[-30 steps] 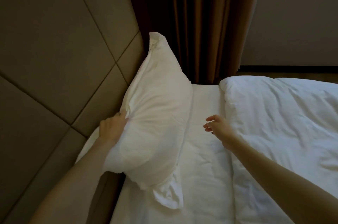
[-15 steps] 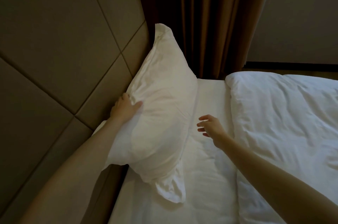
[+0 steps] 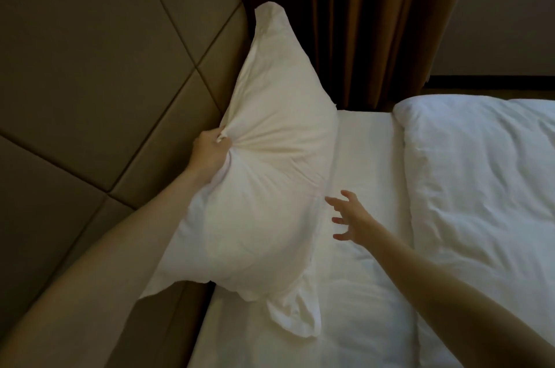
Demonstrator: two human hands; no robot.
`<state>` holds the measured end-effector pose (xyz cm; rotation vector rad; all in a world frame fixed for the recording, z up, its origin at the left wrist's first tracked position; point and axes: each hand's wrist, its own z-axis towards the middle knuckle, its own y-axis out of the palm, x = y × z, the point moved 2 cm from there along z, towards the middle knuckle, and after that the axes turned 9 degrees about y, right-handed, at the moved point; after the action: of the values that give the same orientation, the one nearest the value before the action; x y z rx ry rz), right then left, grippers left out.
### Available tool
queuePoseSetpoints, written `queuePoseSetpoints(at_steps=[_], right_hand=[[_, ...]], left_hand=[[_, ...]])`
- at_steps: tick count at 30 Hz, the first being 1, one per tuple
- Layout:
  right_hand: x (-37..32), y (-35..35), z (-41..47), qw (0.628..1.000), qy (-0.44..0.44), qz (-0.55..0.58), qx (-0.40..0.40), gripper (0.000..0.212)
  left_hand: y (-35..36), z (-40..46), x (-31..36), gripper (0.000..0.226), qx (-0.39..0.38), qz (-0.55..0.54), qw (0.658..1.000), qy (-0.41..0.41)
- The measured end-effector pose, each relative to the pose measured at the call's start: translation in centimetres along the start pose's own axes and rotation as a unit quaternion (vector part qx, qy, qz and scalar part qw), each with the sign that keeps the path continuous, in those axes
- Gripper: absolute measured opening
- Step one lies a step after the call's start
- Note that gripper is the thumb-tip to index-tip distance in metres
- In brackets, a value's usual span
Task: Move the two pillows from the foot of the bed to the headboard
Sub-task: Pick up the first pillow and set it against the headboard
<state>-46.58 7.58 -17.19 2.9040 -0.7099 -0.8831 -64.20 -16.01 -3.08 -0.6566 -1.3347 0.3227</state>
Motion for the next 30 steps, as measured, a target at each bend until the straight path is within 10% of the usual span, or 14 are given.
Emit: queuePoseSetpoints(at_steps=[7,14,19,26,30], right_hand=[[3.8,5.0,0.7,0.983,0.113,0.065,-0.126,0.114],[2.6,7.3,1.3,0.977,-0.010,0.207,-0.052,0.016],[-2.4,7.5,0.2,0.976,-0.091,0.198,0.009,0.029],[-13.1,6.9,-2.8,0.952,-0.244,0.170,0.074,0.037],[-12.7,5.0,-2.4,0.984,-0.159,0.083,-0.002,0.025]], left_hand=[[0.6,-3.9,2.2,0.032,0.052,-0.205,0.977,-0.033],[1.6,-3.7,7.0,0.028,0.075,-0.302,0.950,-0.029],[-0.3,-1.7,9.6,0.033,0.083,-0.333,0.939,-0.006],[-5.0,5.3,12.7,0.032,0.116,-0.233,0.960,0.106],[-4.3,8.4,9.1,0.030,0.049,0.064,0.994,0.073]])
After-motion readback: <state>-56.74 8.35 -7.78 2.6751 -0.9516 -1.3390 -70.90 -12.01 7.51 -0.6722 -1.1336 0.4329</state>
